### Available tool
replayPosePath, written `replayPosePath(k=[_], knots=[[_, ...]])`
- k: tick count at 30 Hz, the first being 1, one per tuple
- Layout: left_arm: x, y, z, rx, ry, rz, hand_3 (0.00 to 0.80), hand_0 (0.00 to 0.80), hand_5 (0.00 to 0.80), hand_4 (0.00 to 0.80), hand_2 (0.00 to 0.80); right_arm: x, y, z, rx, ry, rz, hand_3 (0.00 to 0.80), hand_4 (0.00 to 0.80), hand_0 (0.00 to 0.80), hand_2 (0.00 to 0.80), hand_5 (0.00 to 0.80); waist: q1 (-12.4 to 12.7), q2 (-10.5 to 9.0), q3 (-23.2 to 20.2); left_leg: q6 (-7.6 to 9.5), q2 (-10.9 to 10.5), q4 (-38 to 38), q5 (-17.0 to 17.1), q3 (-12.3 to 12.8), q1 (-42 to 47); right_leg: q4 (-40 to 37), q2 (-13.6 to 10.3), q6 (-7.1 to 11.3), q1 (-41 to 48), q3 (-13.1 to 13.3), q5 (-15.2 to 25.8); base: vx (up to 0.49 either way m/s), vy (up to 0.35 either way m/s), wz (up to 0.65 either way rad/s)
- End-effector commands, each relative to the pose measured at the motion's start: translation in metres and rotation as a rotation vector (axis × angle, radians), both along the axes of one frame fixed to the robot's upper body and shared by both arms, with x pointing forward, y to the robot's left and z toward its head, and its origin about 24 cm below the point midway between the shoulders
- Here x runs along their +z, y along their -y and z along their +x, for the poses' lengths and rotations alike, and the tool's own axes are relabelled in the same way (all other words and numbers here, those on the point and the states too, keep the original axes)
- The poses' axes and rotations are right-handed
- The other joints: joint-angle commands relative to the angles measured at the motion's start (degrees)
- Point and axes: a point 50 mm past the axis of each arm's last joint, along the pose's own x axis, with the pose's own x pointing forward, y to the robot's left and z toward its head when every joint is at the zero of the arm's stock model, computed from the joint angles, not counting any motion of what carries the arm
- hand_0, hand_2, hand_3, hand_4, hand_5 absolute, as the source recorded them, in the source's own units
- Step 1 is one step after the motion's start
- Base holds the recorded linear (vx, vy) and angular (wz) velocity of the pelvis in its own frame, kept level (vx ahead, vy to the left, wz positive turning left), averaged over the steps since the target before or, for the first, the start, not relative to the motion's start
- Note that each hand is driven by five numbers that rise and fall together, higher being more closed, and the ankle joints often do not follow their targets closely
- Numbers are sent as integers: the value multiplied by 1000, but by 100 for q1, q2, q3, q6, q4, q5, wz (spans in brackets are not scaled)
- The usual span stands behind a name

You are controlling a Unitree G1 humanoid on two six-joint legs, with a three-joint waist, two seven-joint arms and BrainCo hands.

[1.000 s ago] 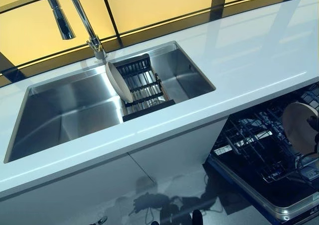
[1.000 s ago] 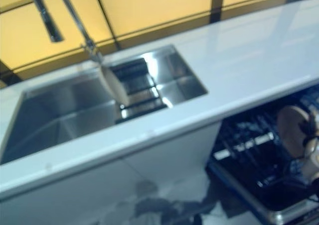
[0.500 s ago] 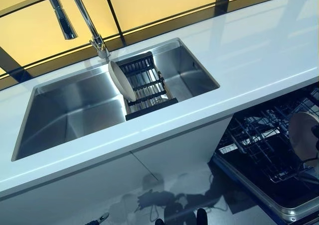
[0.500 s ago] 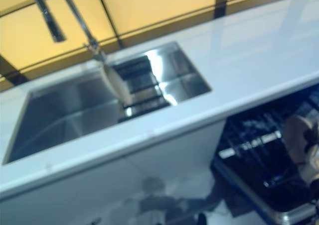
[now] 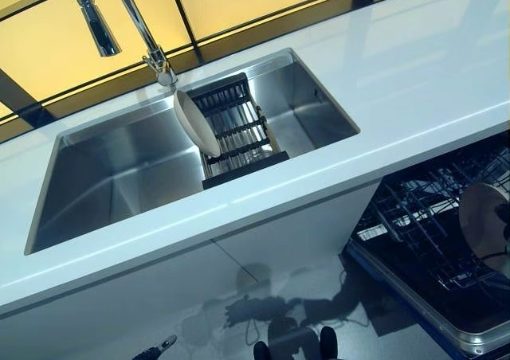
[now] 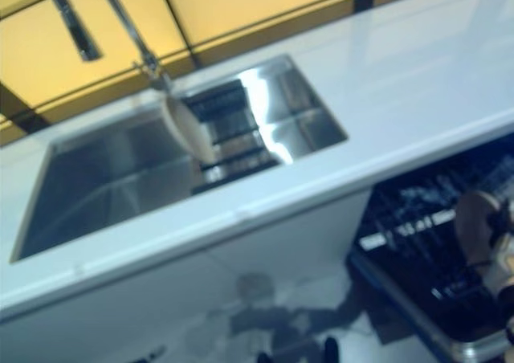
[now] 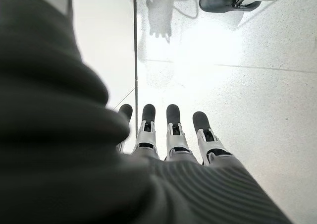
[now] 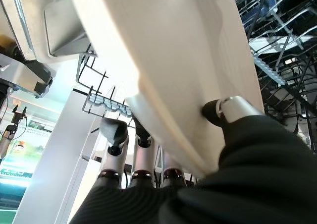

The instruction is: Take plates into dishwasher

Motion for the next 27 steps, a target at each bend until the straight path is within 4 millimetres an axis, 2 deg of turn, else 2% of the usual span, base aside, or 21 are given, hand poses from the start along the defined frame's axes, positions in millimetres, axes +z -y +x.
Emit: replayPosePath(k=[1, 8, 27], knots=[[2, -6, 4, -34, -20, 21, 0, 0, 0, 0, 0, 20, -2, 16, 17, -7, -93, 800, 800, 800, 800, 800, 150, -227, 37, 213, -168, -13, -487, -153, 53, 25, -215, 390, 176, -254, -497, 0, 0, 0], [2, -6, 6, -41, -17, 24, 0, 0, 0, 0, 0, 10, -2, 15, 17, -41, -74, 800, 800, 800, 800, 800, 168, -189, 78, 209, -170, -13, -475, -164, 59, 25, -224, 385, 190, -273, -496, 0, 0, 0], [2, 2, 10, -62, -14, 12, 0, 0, 0, 0, 0, 1, -4, 18, 3, -71, -18, 800, 800, 800, 800, 800, 245, 8, 178, 194, -218, -13, -402, -267, -1, 25, -284, 369, 156, -321, -477, -1, 0, 0]])
